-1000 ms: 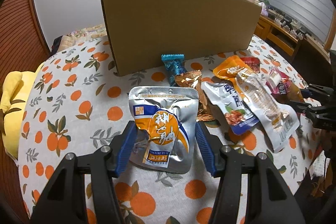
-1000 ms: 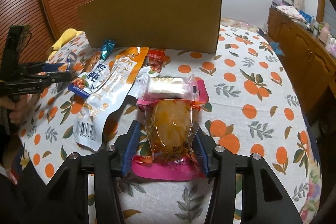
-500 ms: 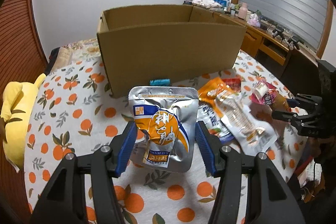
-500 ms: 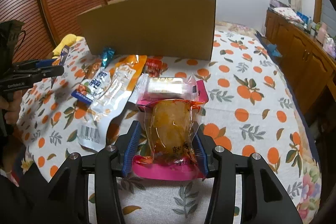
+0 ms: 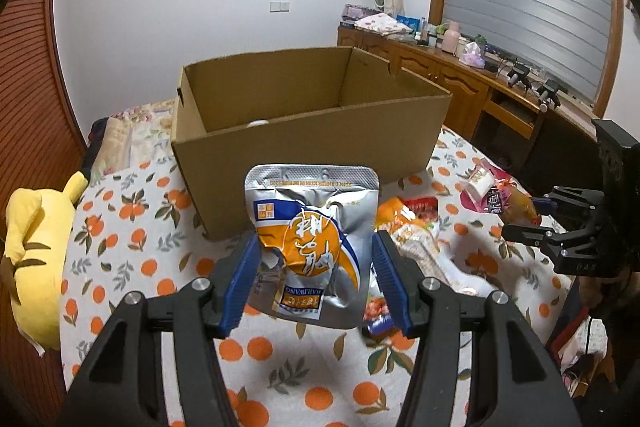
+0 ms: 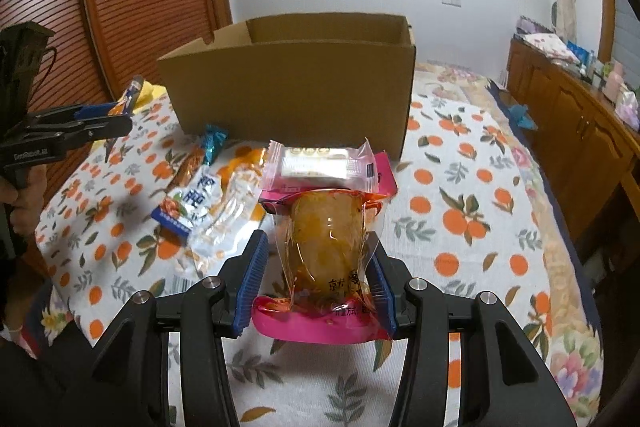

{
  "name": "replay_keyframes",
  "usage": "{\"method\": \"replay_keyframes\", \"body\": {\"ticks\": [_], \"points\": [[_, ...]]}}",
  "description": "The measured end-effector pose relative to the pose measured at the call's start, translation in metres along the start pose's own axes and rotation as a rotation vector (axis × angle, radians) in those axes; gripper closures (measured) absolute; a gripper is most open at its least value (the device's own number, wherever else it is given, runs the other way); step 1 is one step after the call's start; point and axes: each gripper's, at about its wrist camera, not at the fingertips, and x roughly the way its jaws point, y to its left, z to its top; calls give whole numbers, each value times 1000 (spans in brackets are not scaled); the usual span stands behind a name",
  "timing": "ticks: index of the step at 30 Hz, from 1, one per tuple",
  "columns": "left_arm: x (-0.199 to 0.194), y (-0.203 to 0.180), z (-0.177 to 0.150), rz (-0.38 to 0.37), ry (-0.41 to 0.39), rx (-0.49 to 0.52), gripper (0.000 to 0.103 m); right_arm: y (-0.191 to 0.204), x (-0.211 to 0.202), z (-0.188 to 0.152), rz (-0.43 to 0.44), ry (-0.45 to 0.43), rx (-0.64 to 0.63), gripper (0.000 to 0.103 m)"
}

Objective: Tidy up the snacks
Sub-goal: 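Carry both snacks over the box and release them inside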

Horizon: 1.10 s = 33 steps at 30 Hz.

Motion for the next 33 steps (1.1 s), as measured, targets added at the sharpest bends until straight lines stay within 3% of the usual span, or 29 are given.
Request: {"method": "replay_keyframes", "body": {"ticks": [19,33], "points": [[8,8,66,0,-59,4,47,-4,1,65,53,-76,-56,54],[38,21,106,18,-56,20,47,-18,19,122,69,-122,-99,54]]}}
